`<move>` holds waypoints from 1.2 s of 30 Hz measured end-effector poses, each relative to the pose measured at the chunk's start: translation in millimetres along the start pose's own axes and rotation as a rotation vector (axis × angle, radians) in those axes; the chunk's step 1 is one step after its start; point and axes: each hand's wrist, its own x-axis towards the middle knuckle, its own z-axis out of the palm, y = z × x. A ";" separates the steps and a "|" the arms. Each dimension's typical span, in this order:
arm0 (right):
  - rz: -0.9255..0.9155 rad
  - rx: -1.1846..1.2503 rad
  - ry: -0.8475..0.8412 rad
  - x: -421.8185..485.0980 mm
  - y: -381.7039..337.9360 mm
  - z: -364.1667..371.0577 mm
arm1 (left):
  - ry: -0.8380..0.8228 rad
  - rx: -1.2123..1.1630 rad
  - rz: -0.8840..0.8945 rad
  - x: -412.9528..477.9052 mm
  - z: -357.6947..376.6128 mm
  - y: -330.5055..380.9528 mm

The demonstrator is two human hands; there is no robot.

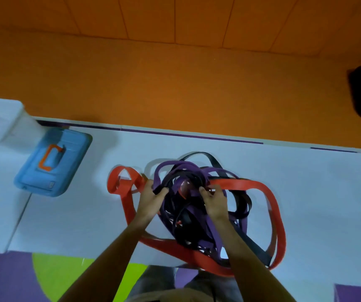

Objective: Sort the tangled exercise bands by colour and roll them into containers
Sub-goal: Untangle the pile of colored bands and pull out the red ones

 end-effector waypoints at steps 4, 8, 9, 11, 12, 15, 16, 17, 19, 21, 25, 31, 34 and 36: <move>0.142 0.211 0.007 14.7 -5.5 15.7 | -0.004 0.006 -0.017 -1.3 7.2 2.7; 0.086 0.265 -0.008 21.0 -5.9 21.9 | -0.074 0.086 0.032 13.8 9.5 -6.1; 0.080 0.310 -0.031 21.4 -3.0 21.3 | -0.057 0.103 0.024 16.4 9.5 -8.4; 0.075 0.369 -0.061 20.2 1.8 15.7 | 0.017 0.120 -0.009 13.8 9.4 -5.5; 0.080 0.395 -0.077 18.7 3.1 10.4 | 0.051 0.125 0.008 11.4 10.2 -0.1; 0.143 0.516 -0.057 15.2 7.6 -9.2 | 0.110 0.095 0.005 15.4 9.6 5.8; 0.165 0.550 -0.034 15.1 10.5 -15.3 | 0.112 0.052 -0.012 18.5 7.8 6.4; 0.182 0.570 -0.014 15.1 13.5 -20.6 | 0.103 0.018 -0.034 21.1 4.9 6.2; 0.212 0.590 0.016 14.3 16.0 -30.5 | 0.076 -0.026 -0.047 23.6 0.5 2.9; 0.217 0.589 0.016 13.6 17.4 -39.4 | 0.031 -0.021 -0.034 24.9 -3.7 -2.3; 0.158 0.411 -0.156 7.6 11.0 -48.5 | -0.126 0.033 -0.022 27.6 -6.5 8.8; 0.035 0.282 -0.287 -9.3 0.6 -40.0 | -0.308 0.046 -0.164 37.3 -10.0 34.5; 0.025 0.170 -0.322 -18.2 1.1 -39.9 | -0.323 0.027 -0.099 38.9 -16.7 41.7; 0.009 0.176 -0.211 -22.8 2.4 -39.6 | -0.363 0.035 -0.008 38.6 -23.2 43.5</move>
